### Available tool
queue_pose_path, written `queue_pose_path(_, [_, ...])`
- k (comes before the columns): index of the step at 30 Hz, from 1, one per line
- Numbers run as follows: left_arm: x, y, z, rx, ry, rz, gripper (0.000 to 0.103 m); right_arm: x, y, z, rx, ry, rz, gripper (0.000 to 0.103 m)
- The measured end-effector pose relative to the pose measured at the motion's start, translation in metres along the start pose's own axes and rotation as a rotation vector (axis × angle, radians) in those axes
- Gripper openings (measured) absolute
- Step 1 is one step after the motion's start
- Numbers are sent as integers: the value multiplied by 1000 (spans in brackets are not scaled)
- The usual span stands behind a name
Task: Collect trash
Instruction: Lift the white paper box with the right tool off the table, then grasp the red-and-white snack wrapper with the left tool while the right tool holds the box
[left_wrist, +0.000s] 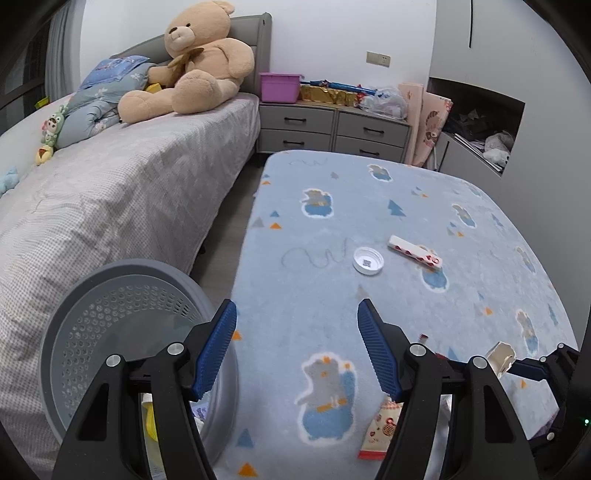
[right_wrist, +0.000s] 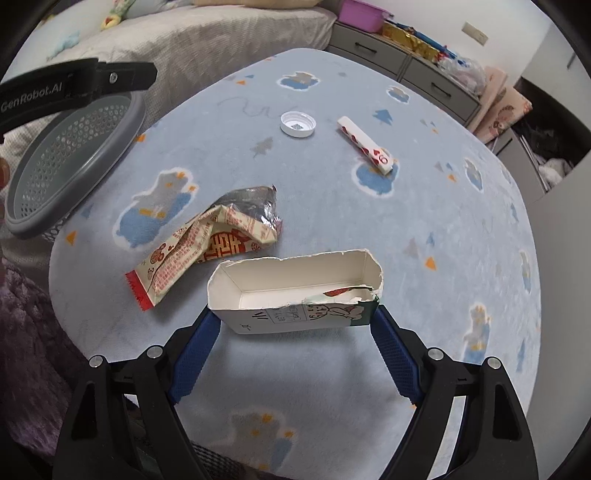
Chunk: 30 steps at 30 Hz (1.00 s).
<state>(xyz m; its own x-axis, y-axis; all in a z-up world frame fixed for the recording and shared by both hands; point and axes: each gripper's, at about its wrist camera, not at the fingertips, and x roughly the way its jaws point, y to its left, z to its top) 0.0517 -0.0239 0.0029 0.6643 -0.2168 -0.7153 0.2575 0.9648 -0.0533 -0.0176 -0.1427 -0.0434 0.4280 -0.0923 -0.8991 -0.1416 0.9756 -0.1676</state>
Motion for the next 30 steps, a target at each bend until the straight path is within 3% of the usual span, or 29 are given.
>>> queue_pose_path(15, [11,-49,-42,146,122,-118,65,-19,-44,-42,314,-111,28,81])
queue_pose_path(30, [33,-73,-61,212,193,-127,65,-27,-75,-68,467,-178,49,81])
